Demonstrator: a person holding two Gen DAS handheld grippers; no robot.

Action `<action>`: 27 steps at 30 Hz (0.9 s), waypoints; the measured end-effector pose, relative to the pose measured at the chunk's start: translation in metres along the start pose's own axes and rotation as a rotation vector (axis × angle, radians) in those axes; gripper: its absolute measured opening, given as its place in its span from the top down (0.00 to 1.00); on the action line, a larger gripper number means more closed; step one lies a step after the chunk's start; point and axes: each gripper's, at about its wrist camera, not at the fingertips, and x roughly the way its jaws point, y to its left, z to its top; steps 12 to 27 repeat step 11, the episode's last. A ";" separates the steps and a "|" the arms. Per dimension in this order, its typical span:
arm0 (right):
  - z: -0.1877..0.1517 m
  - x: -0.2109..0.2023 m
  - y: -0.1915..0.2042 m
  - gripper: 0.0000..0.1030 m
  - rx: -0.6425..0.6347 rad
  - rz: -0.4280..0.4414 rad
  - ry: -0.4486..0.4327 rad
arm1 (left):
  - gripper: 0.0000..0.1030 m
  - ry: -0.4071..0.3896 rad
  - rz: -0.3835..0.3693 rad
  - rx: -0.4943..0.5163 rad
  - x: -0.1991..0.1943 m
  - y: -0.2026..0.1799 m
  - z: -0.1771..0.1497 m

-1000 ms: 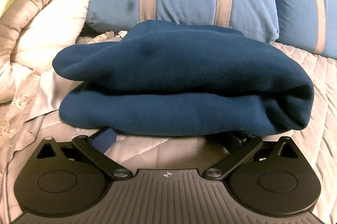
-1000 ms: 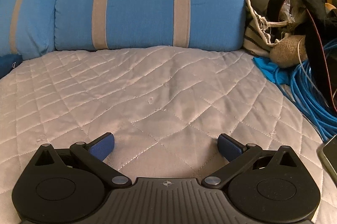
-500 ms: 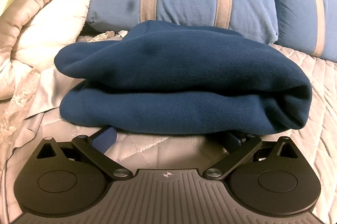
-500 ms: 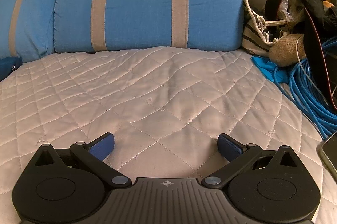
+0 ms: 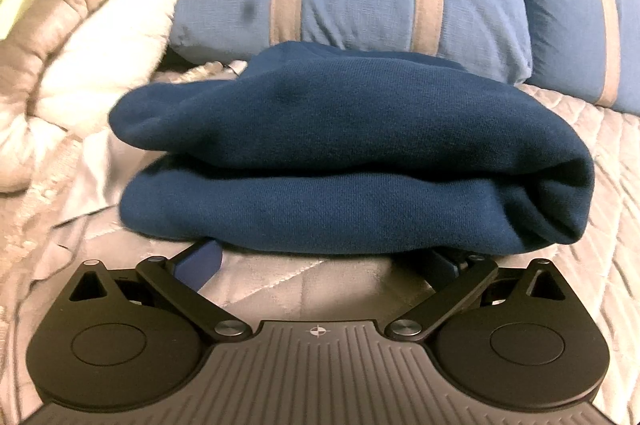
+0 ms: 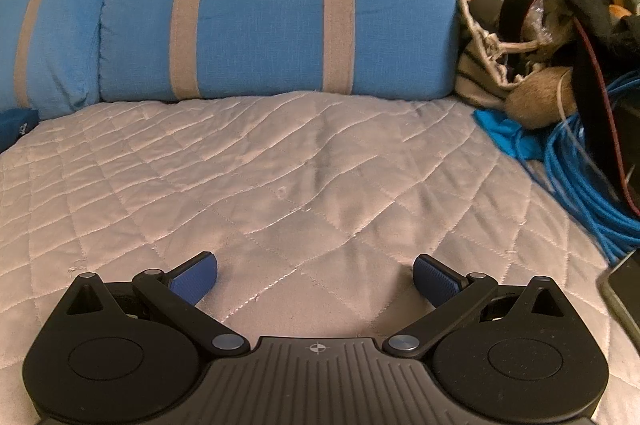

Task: Fold clothes

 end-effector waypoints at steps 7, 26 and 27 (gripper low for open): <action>-0.002 -0.009 -0.006 0.00 0.053 -0.124 -0.055 | 0.00 -0.045 0.170 0.060 -0.008 -0.015 -0.003; -0.003 -0.011 -0.015 0.00 0.122 -0.184 -0.053 | 0.00 -0.044 0.197 0.095 -0.010 -0.021 -0.003; -0.003 -0.011 -0.015 0.00 0.122 -0.184 -0.053 | 0.00 -0.044 0.197 0.095 -0.010 -0.021 -0.003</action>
